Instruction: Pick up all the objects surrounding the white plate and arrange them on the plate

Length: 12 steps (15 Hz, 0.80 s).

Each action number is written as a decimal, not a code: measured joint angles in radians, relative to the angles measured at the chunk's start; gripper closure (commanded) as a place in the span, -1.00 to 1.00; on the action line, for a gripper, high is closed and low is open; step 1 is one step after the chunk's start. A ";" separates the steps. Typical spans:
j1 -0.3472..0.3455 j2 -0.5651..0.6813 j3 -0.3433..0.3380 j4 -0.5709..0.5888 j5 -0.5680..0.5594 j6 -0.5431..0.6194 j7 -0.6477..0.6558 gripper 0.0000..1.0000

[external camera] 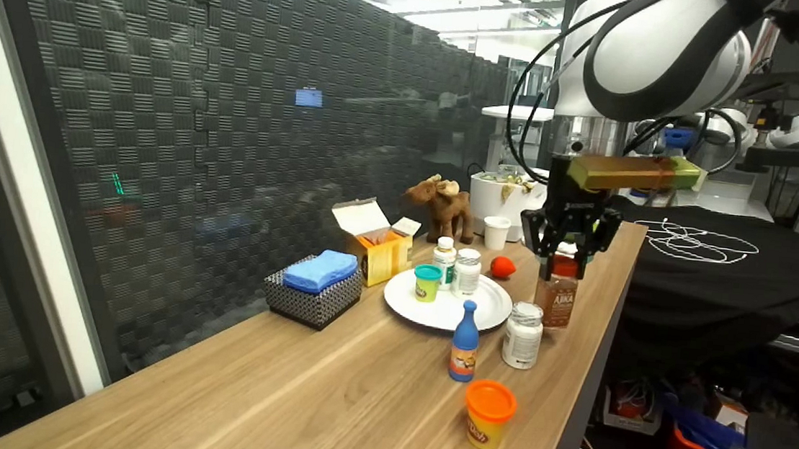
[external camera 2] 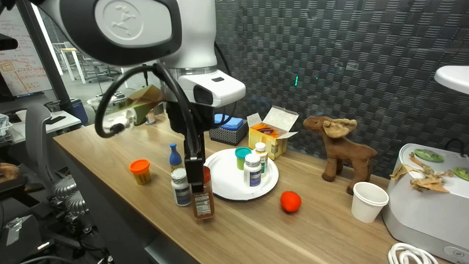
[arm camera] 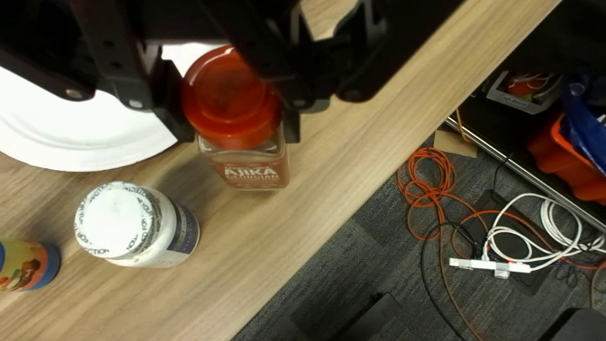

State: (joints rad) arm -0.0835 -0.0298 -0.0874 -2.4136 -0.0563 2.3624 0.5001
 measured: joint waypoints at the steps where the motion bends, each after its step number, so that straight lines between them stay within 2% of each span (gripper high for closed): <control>1: 0.001 -0.014 0.005 0.005 -0.012 -0.014 0.003 0.52; 6: 0.015 -0.021 0.050 0.089 -0.056 -0.064 -0.006 0.52; 12: 0.030 0.098 0.062 0.207 -0.051 -0.060 -0.097 0.52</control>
State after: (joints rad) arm -0.0536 0.0679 -0.0258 -2.2063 -0.1076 2.3024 0.4030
